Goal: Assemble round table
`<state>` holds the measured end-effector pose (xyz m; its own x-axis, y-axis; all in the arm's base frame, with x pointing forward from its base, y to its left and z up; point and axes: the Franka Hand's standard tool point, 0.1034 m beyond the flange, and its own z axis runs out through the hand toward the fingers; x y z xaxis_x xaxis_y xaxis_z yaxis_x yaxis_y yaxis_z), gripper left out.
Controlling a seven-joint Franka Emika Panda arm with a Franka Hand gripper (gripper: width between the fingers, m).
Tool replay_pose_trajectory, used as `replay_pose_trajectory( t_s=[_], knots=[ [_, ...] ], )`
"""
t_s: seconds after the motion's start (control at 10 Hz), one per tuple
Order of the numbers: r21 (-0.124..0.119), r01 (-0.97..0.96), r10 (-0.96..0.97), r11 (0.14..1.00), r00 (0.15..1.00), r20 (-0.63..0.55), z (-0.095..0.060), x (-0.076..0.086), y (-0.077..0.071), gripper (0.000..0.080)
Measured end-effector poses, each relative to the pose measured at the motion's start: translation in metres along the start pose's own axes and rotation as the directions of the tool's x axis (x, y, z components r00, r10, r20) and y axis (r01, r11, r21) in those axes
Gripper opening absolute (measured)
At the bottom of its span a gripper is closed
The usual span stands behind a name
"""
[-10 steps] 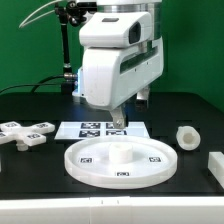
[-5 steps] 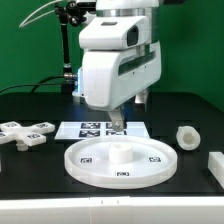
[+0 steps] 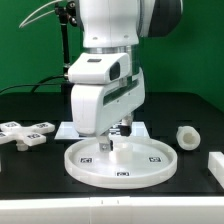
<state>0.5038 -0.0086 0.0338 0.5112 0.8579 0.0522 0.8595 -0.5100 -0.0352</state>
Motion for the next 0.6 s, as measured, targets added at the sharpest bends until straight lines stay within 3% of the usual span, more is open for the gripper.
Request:
replay_pose_trajectory(
  t_s=[0.6],
  knots=[
    [0.022,-0.001,0.001,1.0,1.0,0.008,0.014,0.001,-0.005,0.065]
  ],
)
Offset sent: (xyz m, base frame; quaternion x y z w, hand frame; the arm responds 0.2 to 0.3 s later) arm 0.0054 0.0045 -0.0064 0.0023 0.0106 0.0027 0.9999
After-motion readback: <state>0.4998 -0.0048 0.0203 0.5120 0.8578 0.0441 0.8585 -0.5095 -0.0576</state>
